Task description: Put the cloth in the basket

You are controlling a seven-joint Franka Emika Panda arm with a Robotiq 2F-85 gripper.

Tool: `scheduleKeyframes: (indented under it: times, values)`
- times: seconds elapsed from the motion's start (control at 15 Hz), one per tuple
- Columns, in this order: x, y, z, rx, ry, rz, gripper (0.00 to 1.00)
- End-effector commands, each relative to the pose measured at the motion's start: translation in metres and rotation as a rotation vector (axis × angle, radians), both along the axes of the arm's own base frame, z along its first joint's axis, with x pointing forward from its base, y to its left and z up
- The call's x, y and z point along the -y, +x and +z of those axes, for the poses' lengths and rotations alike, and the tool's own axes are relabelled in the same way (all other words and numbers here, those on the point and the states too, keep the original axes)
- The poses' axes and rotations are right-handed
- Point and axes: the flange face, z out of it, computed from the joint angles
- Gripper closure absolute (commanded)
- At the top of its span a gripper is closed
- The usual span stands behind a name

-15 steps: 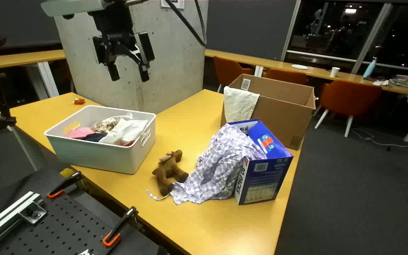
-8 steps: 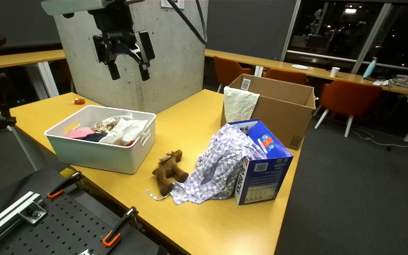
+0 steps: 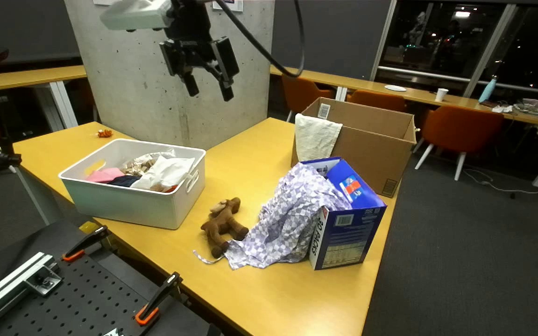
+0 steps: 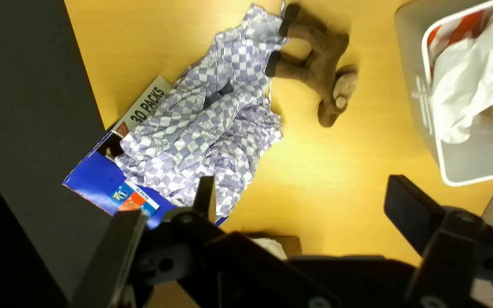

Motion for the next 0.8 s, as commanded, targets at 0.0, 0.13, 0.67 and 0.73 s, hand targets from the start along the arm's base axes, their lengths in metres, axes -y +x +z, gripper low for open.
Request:
scheduleKeyframes:
  times: [0.0,0.13,0.67,0.73]
  values:
    - [0.032,0.062,-0.034,0.060,0.051,-0.093,0.00]
    - [0.040,0.090,-0.064,0.057,0.086,-0.129,0.00]
    - [0.035,0.179,-0.187,-0.051,0.184,-0.263,0.00]
    - [0.037,0.185,-0.197,-0.063,0.184,-0.293,0.00]
